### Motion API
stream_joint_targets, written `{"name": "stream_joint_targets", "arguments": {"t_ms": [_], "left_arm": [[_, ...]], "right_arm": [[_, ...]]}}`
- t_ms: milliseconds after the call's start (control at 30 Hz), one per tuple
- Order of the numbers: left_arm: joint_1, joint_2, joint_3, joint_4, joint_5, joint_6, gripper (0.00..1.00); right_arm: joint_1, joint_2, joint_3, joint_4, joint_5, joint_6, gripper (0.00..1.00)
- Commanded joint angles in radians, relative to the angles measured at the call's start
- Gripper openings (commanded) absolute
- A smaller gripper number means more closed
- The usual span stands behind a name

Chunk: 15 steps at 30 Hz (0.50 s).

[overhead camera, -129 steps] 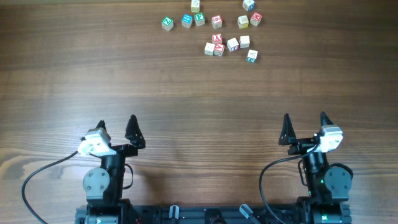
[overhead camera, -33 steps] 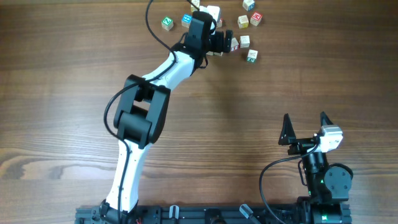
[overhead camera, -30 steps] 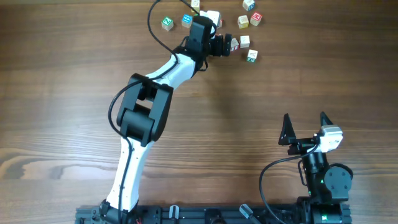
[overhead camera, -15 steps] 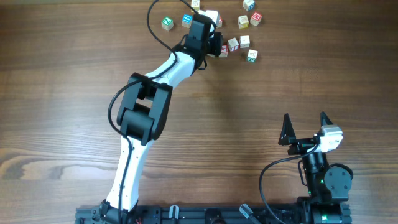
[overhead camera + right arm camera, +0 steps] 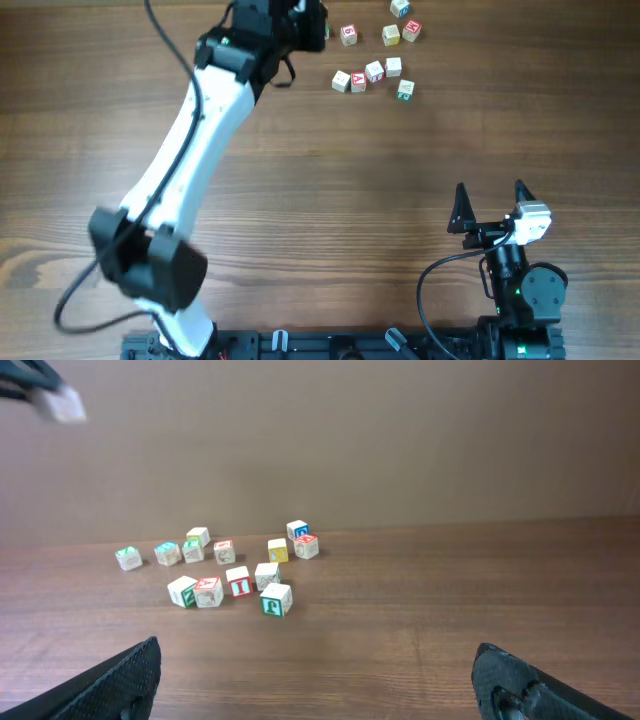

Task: Form a circle
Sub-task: 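Reach the left gripper to the block cluster and grasp the red-letter block, then carry the red-letter block right and place it on the table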

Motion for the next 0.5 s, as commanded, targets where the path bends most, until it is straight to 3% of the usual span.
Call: {"name": "stream_joint_targets", "arguments": {"t_ms": [0,67,333,467], "left_arm": [[-0.092,-0.026,-0.001,-0.198,0.002,0.005,0.19],[-0.19,0.02,-0.055,-0.292,0.004,-0.042,0.16],[-0.344,0.197,-0.197,-0.035,-0.006,-0.042,0.17],[-0.386,0.304,-0.201,-0.006,-0.006,-0.042,0.15]], "right_arm": [[0.004,-0.006,-0.001,0.003,0.006,-0.004,1.0],[0.004,-0.006,-0.001,0.003,0.006,-0.004,1.0],[0.004,-0.006,-0.001,0.003,0.006,-0.004,1.0],[0.005,-0.006,-0.001,0.003,0.006,-0.004,1.0]]}}
